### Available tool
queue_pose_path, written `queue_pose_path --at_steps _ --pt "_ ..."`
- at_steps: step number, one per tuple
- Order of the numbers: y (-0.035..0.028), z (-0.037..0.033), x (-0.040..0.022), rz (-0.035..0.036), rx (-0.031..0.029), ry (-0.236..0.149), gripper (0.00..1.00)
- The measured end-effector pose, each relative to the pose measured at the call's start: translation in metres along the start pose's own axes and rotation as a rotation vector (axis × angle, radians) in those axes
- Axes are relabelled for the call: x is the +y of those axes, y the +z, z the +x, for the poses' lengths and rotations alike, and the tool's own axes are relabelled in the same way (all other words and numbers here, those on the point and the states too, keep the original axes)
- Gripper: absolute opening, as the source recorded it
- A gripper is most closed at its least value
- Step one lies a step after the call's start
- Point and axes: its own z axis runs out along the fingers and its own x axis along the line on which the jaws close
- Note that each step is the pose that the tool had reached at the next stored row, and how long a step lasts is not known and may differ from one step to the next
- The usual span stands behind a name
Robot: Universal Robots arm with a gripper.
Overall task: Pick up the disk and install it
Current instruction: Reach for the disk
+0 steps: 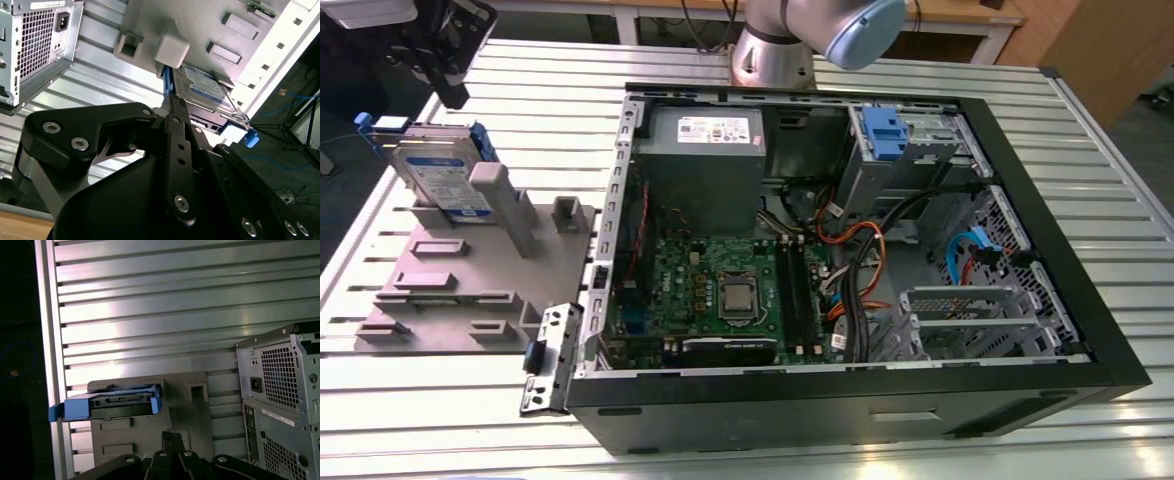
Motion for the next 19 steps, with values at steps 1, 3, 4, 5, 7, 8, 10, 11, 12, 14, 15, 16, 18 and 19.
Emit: queue_pose_path --at_steps 1,3,4,5,7,8,10,11,12,14,15,16,18,19 --pt "0.0000 0.0001 0.0000 0.0000 0.0000 0.000 0.11" --pt "0.0000 0.0001 0.0000 -0.0001 0.0000 0.000 0.11" --pt "0.0000 0.0001 0.0000 0.0000 0.0000 0.000 0.11" --pt "0.0000 0.0001 0.0000 0.0000 0.0000 0.000 0.11" --pt "0.0001 0.0009 -0.0001 0.0000 -0.0001 0.000 0.11" --pt "0.0003 0.0020 -0.0002 0.0000 0.0000 0.000 0.11" --pt "0.0007 0.0054 -0.0007 0.0000 -0.0001 0.000 0.11" --pt "0.0010 0.0074 -0.0010 -0.0001 -0.0001 0.000 0.11" --pt "0.0012 0.0095 -0.0012 -0.0001 -0.0002 0.000 0.11" --pt "0.0021 0.0136 -0.0017 -0.0001 -0.0003 0.000 0.11" --pt "0.0028 0.0155 -0.0019 0.0000 -0.0002 0.000 0.11" --pt "0.0035 0.0173 -0.0020 0.0000 -0.0002 0.000 0.11" --pt "0.0049 0.0215 -0.0023 0.0000 -0.0001 0.000 0.11" --pt "0.0057 0.0240 -0.0023 0.0000 -0.0001 0.000 0.11"
